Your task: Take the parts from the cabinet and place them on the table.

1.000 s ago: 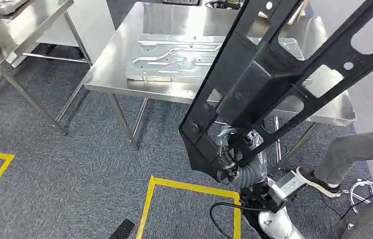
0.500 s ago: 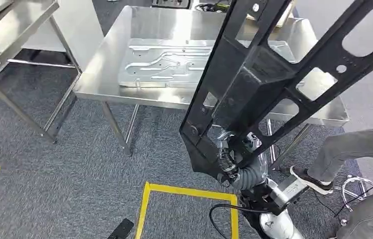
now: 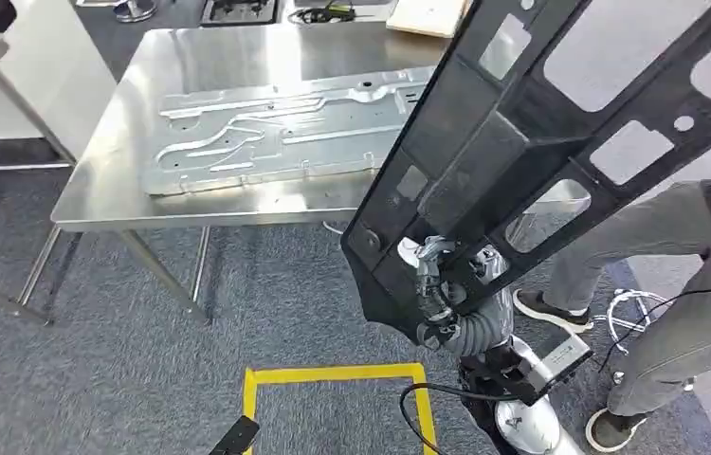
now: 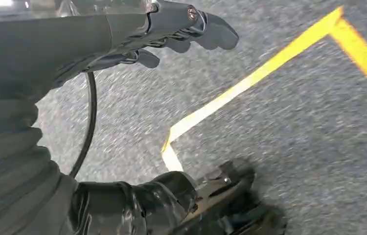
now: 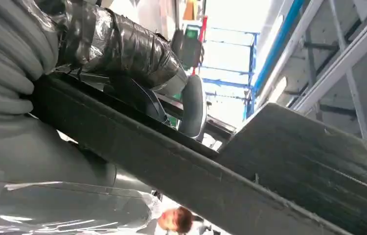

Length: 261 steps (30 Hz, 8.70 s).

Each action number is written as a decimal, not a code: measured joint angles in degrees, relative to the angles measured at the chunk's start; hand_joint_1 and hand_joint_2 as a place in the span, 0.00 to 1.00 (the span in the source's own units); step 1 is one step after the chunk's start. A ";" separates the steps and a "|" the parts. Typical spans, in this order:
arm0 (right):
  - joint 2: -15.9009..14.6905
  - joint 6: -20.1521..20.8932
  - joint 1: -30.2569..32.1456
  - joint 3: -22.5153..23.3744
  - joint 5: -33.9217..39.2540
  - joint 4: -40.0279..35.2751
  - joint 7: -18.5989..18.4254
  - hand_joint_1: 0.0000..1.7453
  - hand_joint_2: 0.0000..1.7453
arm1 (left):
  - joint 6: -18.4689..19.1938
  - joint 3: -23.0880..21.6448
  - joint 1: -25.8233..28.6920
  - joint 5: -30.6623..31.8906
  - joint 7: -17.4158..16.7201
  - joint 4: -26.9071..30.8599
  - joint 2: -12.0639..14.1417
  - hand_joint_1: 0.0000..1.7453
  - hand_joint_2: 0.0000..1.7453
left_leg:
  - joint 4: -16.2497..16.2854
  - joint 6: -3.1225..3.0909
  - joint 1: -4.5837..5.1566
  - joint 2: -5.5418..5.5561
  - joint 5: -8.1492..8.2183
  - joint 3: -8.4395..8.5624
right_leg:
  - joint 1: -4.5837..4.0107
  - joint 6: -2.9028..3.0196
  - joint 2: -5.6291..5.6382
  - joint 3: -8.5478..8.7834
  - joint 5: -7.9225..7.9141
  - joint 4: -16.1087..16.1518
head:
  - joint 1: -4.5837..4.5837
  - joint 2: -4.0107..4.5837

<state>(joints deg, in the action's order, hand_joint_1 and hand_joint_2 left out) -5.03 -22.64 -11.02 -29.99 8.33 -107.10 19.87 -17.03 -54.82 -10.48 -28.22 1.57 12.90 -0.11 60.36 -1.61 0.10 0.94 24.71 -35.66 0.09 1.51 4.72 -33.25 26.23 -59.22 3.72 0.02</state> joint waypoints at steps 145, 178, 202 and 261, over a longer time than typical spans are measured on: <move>-18.71 8.63 -3.88 18.63 -64.30 -10.01 -35.95 1.00 1.00 | -5.60 5.60 4.34 -8.39 2.06 -0.09 -0.39 0.00 1.00 | 4.55 1.19 0.31 -0.59 6.21 -0.78 | 1.47 -1.17 -4.42 -1.79 -0.20 -1.08 | -1.16 0.00; -0.96 17.94 -34.78 -23.12 -68.32 42.66 -25.51 1.00 1.00 | -1.29 3.93 -1.28 -4.09 0.44 -0.09 -1.35 0.00 1.00 | 13.81 2.24 -0.38 -0.36 7.70 -7.48 | 1.10 -0.37 -4.73 -2.52 -1.26 -0.39 | -1.16 0.00; -6.91 23.28 -36.91 -24.81 -74.07 52.85 -27.95 1.00 1.00 | -0.76 3.58 -0.32 -4.98 5.31 -0.09 -1.09 0.00 1.00 | -2.22 0.13 0.30 -0.29 -0.32 0.26 | 0.40 -1.61 -4.25 -1.44 -0.67 -0.16 | -1.34 0.00; -15.41 30.31 -34.50 -23.61 -74.18 43.76 -35.78 0.00 0.00 | 0.37 2.10 -0.07 -2.27 0.99 -0.09 -0.55 0.00 0.00 | -1.40 0.76 -0.20 -1.11 1.38 1.02 | 1.51 -2.94 -4.13 -1.76 -0.59 -1.18 | -0.79 0.00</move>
<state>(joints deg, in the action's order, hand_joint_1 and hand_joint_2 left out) -20.44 7.67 -45.52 -53.59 -65.85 -63.34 -15.91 -16.66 -52.72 -10.55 -30.49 2.56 12.81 -0.66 58.96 -0.85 -0.11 -0.17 26.09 -34.64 1.61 -1.43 0.58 -35.01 25.64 -60.40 2.93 0.02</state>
